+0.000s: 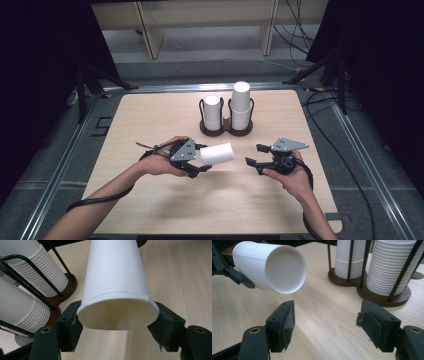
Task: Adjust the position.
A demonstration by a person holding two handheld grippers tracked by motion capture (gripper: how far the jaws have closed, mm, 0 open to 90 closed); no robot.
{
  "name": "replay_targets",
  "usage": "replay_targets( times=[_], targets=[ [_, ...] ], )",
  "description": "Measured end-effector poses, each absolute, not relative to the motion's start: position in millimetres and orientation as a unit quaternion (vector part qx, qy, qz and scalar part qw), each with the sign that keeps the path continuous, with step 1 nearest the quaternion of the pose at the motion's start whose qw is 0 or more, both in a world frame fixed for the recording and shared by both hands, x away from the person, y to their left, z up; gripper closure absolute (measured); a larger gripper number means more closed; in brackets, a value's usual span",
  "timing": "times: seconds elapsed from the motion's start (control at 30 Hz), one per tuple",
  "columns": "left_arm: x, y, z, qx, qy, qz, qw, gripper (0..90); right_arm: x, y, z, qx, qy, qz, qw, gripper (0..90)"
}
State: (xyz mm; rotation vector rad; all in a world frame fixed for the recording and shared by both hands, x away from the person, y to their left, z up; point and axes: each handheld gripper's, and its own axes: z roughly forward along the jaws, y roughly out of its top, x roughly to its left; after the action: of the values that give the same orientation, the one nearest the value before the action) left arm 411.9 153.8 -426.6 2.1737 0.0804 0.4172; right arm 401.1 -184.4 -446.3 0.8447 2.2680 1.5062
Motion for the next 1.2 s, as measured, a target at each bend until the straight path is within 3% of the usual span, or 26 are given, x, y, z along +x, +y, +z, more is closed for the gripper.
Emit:
replay_targets(
  times=[0.47,1.2],
  targets=[
    [414.9,152.9,-409.4,0.912,-0.014,0.168,0.374,31.7,399.8,-172.1,-442.7,0.255,0.817,0.501,0.128,28.9],
    [414.4,142.2,-403.1,0.939,-0.040,0.144,0.310,32.0,399.9,-155.0,-439.0,0.214,0.844,0.480,0.105,28.1]
  ],
)
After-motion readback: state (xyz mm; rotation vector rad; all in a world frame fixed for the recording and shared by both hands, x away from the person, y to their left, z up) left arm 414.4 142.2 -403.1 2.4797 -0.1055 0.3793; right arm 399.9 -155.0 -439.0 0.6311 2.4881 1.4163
